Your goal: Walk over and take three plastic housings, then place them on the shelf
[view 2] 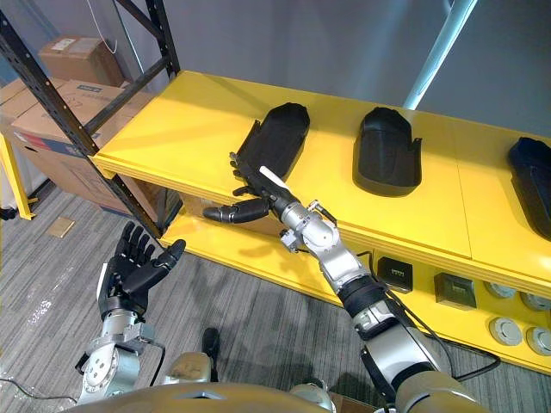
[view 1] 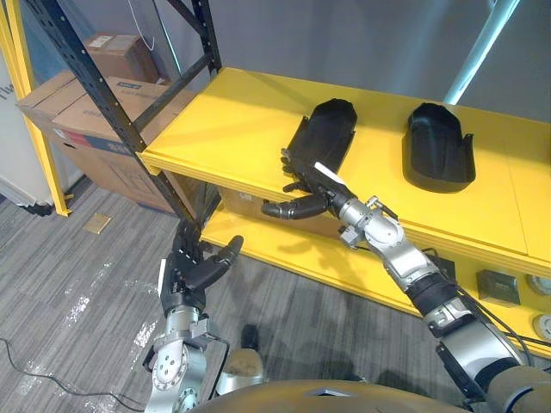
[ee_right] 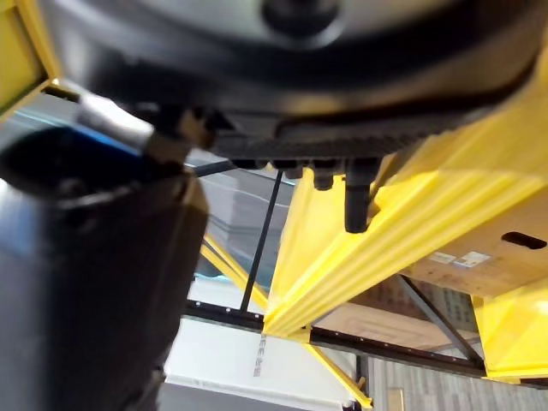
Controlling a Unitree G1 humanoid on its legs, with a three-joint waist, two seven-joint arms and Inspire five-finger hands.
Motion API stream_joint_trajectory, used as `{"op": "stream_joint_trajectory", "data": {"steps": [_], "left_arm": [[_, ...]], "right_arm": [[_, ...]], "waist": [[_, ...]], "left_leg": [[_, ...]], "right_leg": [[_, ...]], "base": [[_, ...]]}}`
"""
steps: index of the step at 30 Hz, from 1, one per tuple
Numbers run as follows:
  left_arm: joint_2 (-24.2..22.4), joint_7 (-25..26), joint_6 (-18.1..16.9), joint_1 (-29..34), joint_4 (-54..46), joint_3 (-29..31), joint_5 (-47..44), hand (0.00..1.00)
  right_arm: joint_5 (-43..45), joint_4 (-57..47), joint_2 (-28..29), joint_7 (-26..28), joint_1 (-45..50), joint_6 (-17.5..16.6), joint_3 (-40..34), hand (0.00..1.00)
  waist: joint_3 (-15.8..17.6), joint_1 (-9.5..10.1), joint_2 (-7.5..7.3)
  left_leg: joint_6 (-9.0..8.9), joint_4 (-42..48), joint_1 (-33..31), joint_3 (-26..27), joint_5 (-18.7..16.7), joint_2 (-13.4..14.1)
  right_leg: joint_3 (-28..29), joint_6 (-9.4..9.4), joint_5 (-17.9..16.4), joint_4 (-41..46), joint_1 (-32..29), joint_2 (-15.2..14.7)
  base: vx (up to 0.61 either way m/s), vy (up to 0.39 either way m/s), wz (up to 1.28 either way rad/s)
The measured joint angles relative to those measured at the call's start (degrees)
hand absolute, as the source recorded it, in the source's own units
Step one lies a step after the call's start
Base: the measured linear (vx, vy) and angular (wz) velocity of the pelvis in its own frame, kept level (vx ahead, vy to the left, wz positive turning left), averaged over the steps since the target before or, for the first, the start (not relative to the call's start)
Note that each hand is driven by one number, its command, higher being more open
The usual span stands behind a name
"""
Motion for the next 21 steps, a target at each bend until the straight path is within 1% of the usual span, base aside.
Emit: {"op": "stream_joint_trajectory", "data": {"steps": [3,10,21], "left_arm": [[-0.5,0.2,0.0,0.0,0.0,0.0,0.0,1.0],[-1.1,0.4,0.0,0.5,0.0,-0.2,0.0,1.0],[-1.1,1.1,0.0,1.4,0.0,-1.1,0.0,1.0]], "right_arm": [[-2.1,0.0,0.3,-0.1,-0.1,0.0,-0.4,1.0],[-8.9,0.0,1.9,-3.3,-0.4,0.0,-0.7,1.0],[-11.0,1.1,2.3,-7.9,-1.8,0.0,-0.6,1.0]], "waist": [[0.0,-0.01,0.0],[0.0,-0.02,0.0],[0.0,0.14,0.01]], "left_leg": [[-0.01,0.0,0.0,0.0,0.0,0.0],[-0.03,0.0,0.0,0.1,0.0,0.0],[-0.04,0.0,0.0,0.0,0.0,0.0]], "right_leg": [[0.0,0.0,0.0,0.0,0.0,0.0],[0.2,0.02,0.0,0.1,-0.1,0.0],[0.1,0.02,0.0,0.1,-0.1,0.0]], "base": [[0.0,0.0,0.0],[0.0,0.0,0.0],[0.0,0.0,0.0]]}}
